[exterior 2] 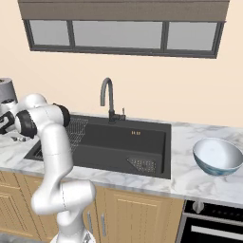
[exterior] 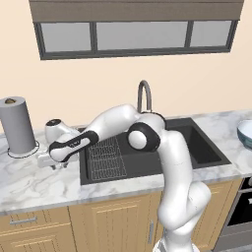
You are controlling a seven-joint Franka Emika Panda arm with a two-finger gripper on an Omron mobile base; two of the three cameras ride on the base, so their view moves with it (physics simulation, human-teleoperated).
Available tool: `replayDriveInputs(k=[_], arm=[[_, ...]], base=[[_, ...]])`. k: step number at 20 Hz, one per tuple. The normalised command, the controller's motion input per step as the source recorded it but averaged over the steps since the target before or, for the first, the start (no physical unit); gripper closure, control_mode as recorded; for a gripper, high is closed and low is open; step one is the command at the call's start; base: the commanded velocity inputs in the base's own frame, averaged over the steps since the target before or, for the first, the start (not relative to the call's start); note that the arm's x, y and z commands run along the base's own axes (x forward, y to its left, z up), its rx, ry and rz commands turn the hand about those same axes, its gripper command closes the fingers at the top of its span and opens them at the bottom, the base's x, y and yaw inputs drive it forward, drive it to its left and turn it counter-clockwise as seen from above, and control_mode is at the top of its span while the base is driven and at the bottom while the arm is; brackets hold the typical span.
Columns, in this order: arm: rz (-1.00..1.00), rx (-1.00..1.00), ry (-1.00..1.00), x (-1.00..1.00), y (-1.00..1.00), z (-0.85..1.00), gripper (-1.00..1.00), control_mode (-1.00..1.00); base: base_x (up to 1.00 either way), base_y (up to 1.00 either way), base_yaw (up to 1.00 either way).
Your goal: Pick the mug and place it in the sink. Pick the bowl and place it in the open cabinet and then close the cabinet.
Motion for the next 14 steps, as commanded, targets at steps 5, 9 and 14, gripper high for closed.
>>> replayDriveInputs(k=[5, 9, 14], arm=[[-0.02, 0.02, 0.0, -0.4, -0.01, -0.28, 1.0, -1.0], [-0.01, 0.0, 0.0, -0.17, 0.0, -0.11, 1.0, -1.0], [0.0, -0.11, -0.01, 0.0, 0.01, 0.51, 1.0, -1.0]], base=[[0.0, 0.0, 0.0], [0.0, 0.0, 0.0], [0.0, 0.0, 0.0]])
